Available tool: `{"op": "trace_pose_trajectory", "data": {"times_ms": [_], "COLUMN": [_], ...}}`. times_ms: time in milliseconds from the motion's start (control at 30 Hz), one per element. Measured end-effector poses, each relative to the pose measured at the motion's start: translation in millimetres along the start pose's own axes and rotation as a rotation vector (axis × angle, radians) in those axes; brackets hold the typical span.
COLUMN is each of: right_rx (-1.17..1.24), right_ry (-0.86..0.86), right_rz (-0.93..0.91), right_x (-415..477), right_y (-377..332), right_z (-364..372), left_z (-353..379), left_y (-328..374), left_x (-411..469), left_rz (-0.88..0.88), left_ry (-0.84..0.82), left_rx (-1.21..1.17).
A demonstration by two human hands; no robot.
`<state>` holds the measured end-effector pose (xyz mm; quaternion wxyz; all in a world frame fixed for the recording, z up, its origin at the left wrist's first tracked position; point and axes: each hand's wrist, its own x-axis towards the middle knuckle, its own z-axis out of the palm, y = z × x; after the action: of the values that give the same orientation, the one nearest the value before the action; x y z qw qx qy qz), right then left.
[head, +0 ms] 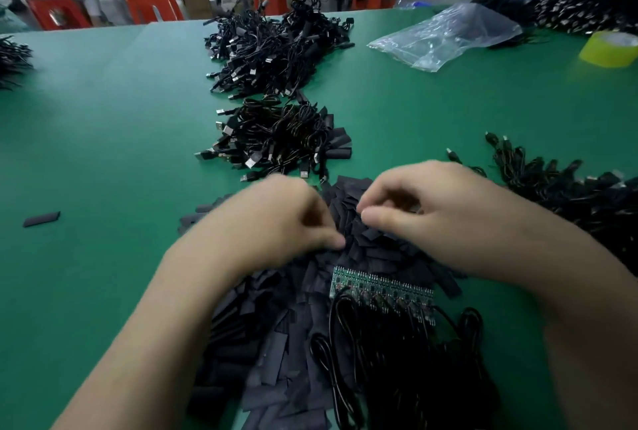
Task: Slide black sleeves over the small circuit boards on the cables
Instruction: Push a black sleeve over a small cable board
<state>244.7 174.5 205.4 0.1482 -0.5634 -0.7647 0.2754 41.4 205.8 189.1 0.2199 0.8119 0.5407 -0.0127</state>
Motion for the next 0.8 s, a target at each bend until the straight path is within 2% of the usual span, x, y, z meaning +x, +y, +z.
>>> {"op": "trace_pose_trajectory", "data": {"times_ms": [100,167,267,367,500,633,800], "right_rx": [-0.155,-0.182,-0.193,-0.176,-0.021,0.151,0.329], "right_ry": [-0.107,-0.146,-0.197,-0.236,-0.269,-0.140,0.011], "right_rz": [0.037,0.048,0.032,-0.003,-0.040,-0.034,-0.056], "right_x": [3,4,7,9,3,-10,-24], "right_y": [0,2,4,6,12,28,32], "right_z": [9,14,19,24,34,53,75], "left_z": [27,36,41,49,67,85,94], "left_y": [7,5,0,-3,-10,-12,-10], "left_x": [-4,-4,-6,-18,-38,-50,-61], "left_rz": [-0.048,-0.055,-0.022,0.035,0.035,-0.004,-0.039], "left_ry": [-0.047,-0.034,0.012,0.058,0.212,0.330,0.357], "left_rx": [0.101,0.028,-0.215,-0.556,-0.841,-1.018,-1.102]}}
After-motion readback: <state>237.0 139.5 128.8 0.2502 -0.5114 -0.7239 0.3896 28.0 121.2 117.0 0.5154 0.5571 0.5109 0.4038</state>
